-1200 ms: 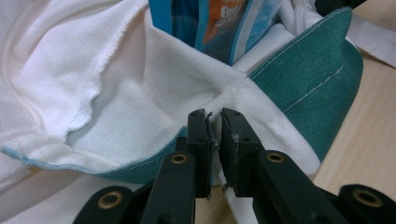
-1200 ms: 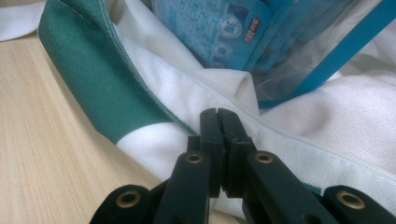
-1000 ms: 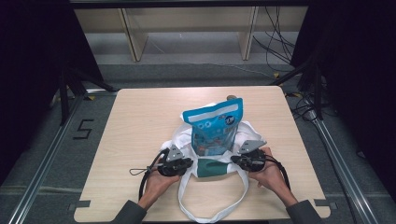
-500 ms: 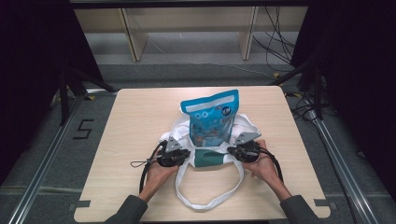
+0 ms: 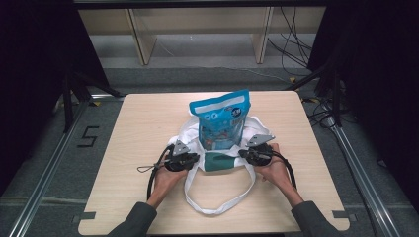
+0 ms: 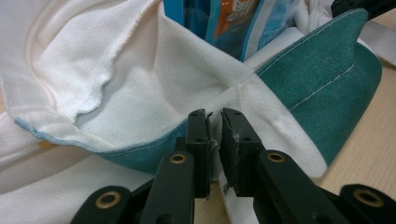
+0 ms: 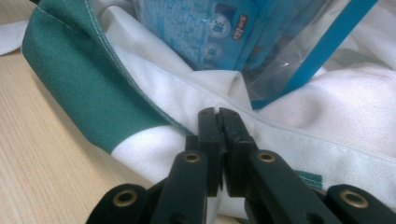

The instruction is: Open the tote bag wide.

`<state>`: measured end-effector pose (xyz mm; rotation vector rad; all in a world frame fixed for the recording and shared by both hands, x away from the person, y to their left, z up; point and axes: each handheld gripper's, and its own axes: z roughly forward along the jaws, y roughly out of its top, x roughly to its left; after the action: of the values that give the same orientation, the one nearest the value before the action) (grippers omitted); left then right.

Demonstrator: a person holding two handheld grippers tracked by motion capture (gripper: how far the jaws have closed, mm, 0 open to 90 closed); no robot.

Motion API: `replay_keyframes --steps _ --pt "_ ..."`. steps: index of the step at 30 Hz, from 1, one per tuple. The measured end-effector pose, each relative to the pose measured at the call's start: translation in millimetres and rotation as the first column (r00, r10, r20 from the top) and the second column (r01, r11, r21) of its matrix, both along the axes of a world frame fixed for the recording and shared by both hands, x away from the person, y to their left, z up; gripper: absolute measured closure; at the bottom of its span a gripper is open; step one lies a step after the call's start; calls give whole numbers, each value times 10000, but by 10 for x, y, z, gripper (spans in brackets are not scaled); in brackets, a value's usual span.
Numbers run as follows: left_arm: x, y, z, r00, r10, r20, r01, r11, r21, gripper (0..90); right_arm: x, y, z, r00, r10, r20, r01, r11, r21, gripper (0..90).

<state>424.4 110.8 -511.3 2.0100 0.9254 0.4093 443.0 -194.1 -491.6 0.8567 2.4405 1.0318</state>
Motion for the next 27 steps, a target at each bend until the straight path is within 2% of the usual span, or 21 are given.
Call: replay_keyframes --steps 1,2,3,4,5,6,9,10,12,14,15,16,17,18,19,21,22,23,24,25,27 --pt "2 4 1 10000 -21 -5 21 10000 3 802 -2 -1 -1 10000 -41 -25 41 10000 45 880" --pt "-2 -9 -7 9999 104 2 -104 9997 -209 799 -4 -4 4 10000 -6 -87 6 10000 -9 880" --pt "-6 -7 -9 9999 120 19 -119 9997 -222 796 -5 -1 4 9999 32 -154 -32 10000 -8 880" --pt "-5 6 -2 10000 19 19 -19 10000 -22 796 -8 2 4 9999 5 -120 -5 10000 -26 879" --pt "-8 -9 -7 9999 141 28 -140 9997 -223 793 -12 8 -6 10000 -58 -15 58 10000 35 878" --pt "-8 -4 -3 9999 134 -2 -134 9997 -202 785 -15 -1 3 9999 -46 -126 46 10000 -2 877" --pt "-12 47 13 9998 17 -173 -22 9997 -250 744 4 -39 -9 9999 -79 -146 85 9990 428 862" --pt "-19 49 10 9996 139 -231 -152 9981 -591 729 4 -56 -1 9993 -128 -363 148 9984 550 850" --pt "-42 67 44 9998 75 -191 -86 9981 -616 693 2 -86 14 9983 -186 -558 234 9961 857 801" --pt "-68 78 92 10000 -19 -72 15 9986 -528 641 7 -122 54 9986 -171 -494 227 9932 1145 745" --pt "-75 113 132 9997 -225 -43 224 9995 -207 613 2 -142 89 9987 -232 -446 282 9929 1157 708" --pt "-97 124 160 9998 -124 -131 120 9994 -322 573 -6 -153 117 9990 -368 -237 395 9910 1279 665" --pt "-136 127 183 9998 116 -190 -128 9976 -679 541 -24 -175 158 9981 -563 -264 594 9888 1370 627" --pt "-172 147 211 9995 100 -289 -124 9964 -840 523 -70 -178 195 9940 -932 -572 1016 9806 1674 600" --pt "-202 177 242 9996 -65 -276 45 9975 -705 514 -78 -207 220 9949 -941 -364 991 9785 1808 592" --pt "-254 209 281 9999 -94 -100 86 9969 -781 478 -134 -234 268 9950 -868 -492 945 9779 1866 569" --pt "-273 227 298 9999 -76 -139 65 9968 -793 457 -132 -260 286 9968 -783 -133 794 9817 1731 556" --pt "-288 256 316 9999 -64 -135 55 9981 -621 439 -175 -245 296 9947 -983 -296 1022 9747 1988 541" --pt "-304 262 320 9999 10 -104 -18 9970 -778 429 -168 -266 313 9964 -848 -48 842 9782 1896 525" --pt "-322 274 327 9999 59 -88 -66 9969 -787 420 -203 -258 330 9946 -996 -302 1036 9741 2008 508" --pt "-362 302 327 9999 84 -55 -89 9963 -856 405 -240 -257 348 9942 -1049 -239 1075 9736 2014 489"
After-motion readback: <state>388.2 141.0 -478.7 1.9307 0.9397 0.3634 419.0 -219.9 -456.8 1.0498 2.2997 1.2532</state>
